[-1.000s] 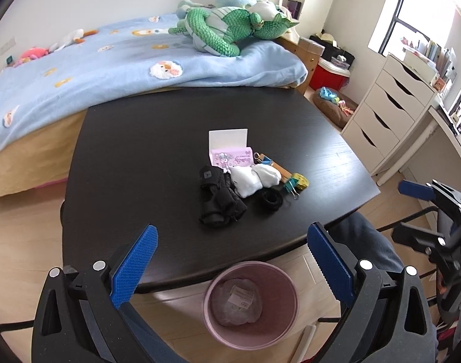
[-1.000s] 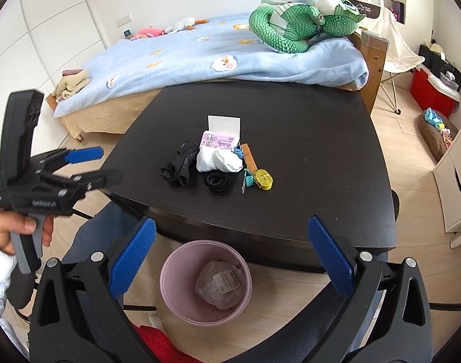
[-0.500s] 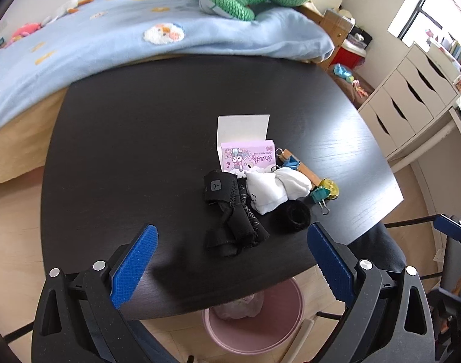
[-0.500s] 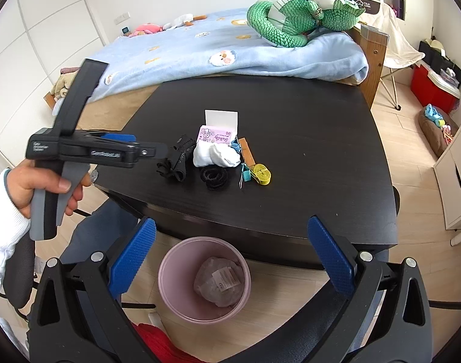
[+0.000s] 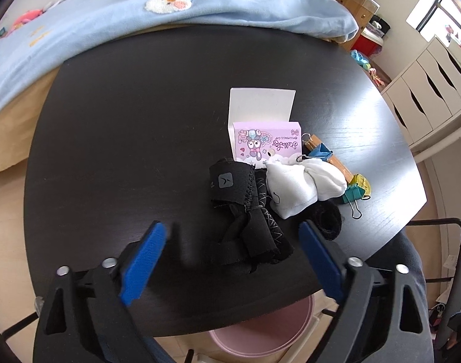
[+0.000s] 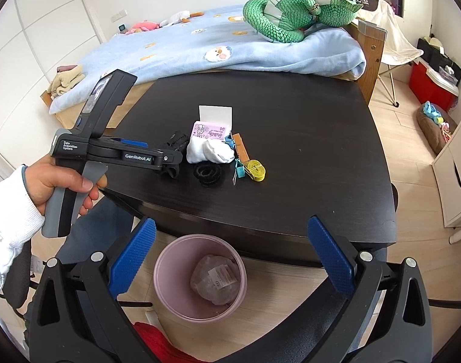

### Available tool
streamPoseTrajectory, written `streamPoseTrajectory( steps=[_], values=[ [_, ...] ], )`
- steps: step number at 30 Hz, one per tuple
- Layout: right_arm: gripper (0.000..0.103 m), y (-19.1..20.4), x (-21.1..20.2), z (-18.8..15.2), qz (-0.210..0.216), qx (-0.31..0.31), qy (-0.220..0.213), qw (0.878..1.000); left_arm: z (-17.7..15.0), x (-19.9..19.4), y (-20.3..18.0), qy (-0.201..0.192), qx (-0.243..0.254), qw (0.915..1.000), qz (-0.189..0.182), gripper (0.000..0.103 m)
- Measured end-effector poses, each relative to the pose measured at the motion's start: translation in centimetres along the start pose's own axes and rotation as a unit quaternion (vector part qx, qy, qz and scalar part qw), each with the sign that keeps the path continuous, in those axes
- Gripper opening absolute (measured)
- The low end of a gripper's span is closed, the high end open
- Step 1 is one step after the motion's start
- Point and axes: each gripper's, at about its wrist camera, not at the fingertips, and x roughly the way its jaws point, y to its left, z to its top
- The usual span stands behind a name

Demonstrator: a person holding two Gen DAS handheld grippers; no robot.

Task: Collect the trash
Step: 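Reach the left gripper to the black gloves and grasp them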

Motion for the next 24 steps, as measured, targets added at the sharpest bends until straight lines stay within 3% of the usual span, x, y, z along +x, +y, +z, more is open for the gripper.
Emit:
streamPoseTrajectory(
  steps=[6, 15, 24],
  values=[
    [0.099, 0.0, 0.5, 0.1, 0.002, -0.001, 0.003, 1.000, 0.1, 0.4, 0.0, 0.005, 0.003, 0.9999, -0.009, 0.066],
    [0.099, 0.2, 1.3, 0.8, 0.002, -0.007, 0.008, 1.000, 0.0, -0.3, 0.2, -0.009, 0.011, 0.9999, 0.003, 0.027],
    [0.099, 0.2, 3.1, 1.6, -0.003, -0.026, 0.023, 0.999, -0.6, -1.6, 0.4, -0.033, 0.019, 0.9992, 0.009, 0.022]
  ],
)
